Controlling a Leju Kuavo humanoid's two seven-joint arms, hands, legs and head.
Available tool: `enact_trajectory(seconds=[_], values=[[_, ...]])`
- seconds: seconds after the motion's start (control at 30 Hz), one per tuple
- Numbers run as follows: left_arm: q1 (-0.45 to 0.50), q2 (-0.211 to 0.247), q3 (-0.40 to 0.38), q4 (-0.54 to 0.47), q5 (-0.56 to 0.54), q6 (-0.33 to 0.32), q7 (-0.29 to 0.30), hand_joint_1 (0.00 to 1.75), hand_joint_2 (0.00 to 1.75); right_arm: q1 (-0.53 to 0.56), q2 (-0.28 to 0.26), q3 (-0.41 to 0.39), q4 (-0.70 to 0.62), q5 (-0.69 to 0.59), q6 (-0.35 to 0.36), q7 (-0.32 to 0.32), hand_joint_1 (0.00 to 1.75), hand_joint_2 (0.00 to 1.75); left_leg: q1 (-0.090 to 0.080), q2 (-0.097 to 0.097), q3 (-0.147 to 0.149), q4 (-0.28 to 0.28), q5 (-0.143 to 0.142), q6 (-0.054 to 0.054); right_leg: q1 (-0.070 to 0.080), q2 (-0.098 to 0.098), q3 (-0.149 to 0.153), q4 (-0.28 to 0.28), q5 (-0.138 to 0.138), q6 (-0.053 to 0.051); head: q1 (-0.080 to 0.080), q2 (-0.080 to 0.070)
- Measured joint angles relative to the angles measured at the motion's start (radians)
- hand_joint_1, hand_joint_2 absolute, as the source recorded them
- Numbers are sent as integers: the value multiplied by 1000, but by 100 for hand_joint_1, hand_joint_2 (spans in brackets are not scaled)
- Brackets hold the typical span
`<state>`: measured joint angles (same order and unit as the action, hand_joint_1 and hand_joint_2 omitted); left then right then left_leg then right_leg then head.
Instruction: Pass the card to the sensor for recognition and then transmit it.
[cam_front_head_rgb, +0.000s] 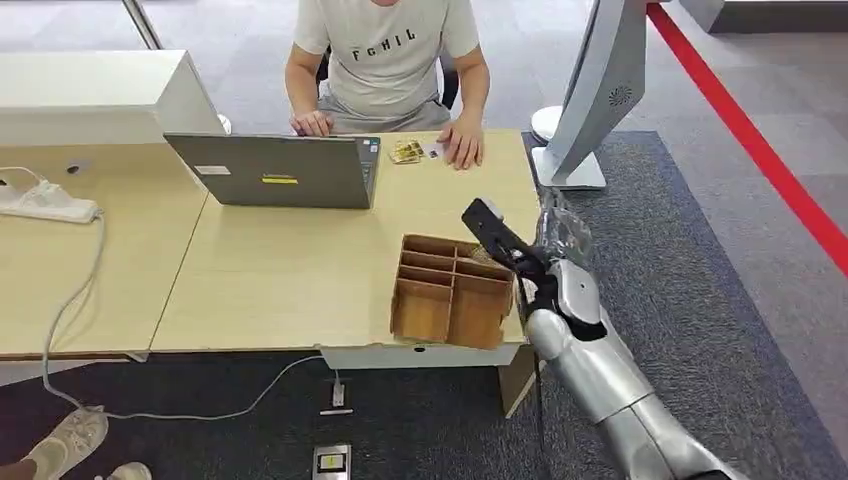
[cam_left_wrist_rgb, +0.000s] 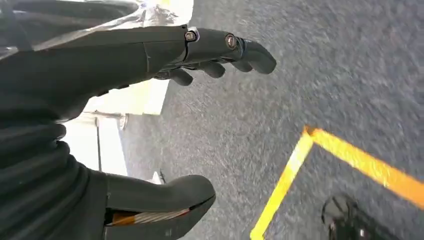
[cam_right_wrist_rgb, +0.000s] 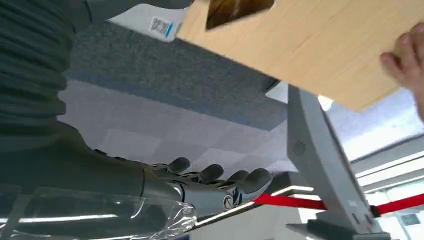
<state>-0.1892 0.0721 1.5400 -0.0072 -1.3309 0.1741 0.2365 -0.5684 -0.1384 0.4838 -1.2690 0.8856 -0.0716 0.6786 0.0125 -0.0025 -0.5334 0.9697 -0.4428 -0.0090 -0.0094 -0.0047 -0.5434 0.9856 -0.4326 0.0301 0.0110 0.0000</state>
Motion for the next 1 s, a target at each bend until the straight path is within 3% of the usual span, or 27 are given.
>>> enact_trajectory(seconds=[0.1, 0.3, 0.77, 1.0], values=[[2, 21, 0, 0, -44, -63, -8, 0, 175, 22, -34, -69, -73, 63, 76, 15, 0, 175, 0, 0, 0, 0, 0, 0, 0, 0, 0, 0, 0, 0, -1, 0], [2, 54, 0, 0, -100, -98, -15, 0, 175, 45, -89, -150, -162, 58, 98, 16, 0, 175, 0, 0, 0, 0, 0, 0, 0, 0, 0, 0, 0, 0, -1, 0], [0, 84, 0, 0, -134, -131, -24, 0, 175, 94, -102, -141, -200, -118, 133, 8, 0, 175, 0, 0, -1, 0, 0, 0, 0, 0, 0, 1, 0, 0, -1, 0], [-2, 86, 0, 0, -134, -131, -25, 0, 175, 113, -98, -125, -199, -133, 132, -5, 0, 175, 0, 0, -1, -1, 0, 0, 0, 0, 0, 1, 0, 0, -1, 0]])
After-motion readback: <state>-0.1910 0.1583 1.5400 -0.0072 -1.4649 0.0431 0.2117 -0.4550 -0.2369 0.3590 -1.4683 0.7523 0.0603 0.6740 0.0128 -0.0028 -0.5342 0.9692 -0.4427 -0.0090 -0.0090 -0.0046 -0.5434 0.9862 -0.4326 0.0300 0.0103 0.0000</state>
